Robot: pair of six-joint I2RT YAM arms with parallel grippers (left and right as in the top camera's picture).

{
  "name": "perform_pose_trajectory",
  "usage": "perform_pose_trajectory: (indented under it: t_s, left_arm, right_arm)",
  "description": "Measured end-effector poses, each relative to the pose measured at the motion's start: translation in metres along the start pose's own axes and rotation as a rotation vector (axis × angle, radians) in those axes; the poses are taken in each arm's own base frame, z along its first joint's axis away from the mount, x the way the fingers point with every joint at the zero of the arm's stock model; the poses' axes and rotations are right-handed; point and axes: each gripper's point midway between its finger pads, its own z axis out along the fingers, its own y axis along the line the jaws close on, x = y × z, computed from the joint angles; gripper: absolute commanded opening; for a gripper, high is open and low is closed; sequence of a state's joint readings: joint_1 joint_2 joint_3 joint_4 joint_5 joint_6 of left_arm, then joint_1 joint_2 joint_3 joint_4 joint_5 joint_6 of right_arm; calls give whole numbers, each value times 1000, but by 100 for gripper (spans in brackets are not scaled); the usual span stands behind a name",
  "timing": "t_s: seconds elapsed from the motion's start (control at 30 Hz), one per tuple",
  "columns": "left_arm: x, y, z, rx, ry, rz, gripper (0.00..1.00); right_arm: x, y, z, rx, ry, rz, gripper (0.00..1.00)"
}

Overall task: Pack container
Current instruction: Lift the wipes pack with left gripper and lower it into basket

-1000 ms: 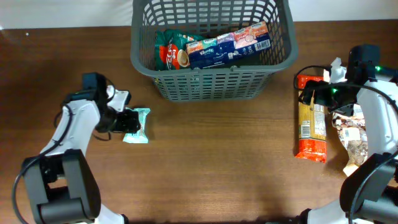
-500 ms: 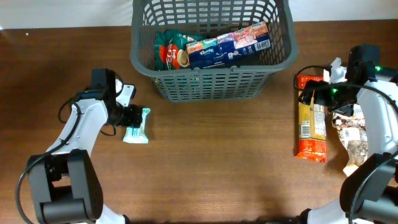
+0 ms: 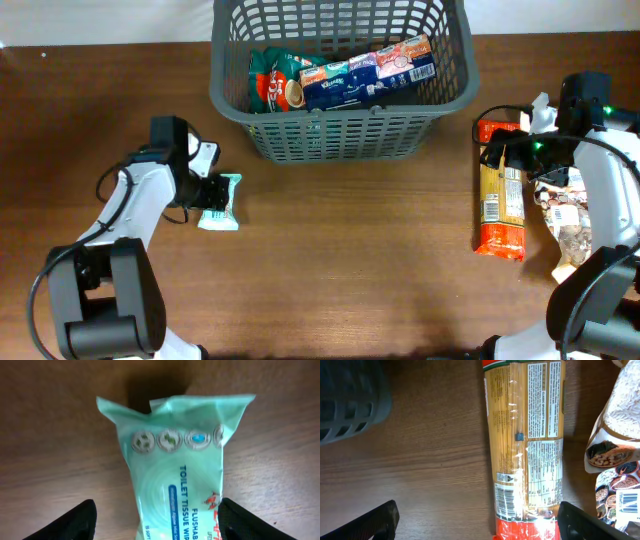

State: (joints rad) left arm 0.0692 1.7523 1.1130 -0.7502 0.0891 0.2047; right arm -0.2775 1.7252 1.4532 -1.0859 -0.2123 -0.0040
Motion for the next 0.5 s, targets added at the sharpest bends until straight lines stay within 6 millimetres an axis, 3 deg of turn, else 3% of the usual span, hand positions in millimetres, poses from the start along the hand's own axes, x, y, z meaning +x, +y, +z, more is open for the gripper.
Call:
perform_pose_trajectory:
  t_s: [0.17,0.5]
  left_arm:
    - [9,-1,6,4,18,-2,73]
    - [5,-2,22,21,15,-5,69]
  right_arm:
    - [0,0,0,0,0,0,99]
    - [0,0,0,0,0,0,99]
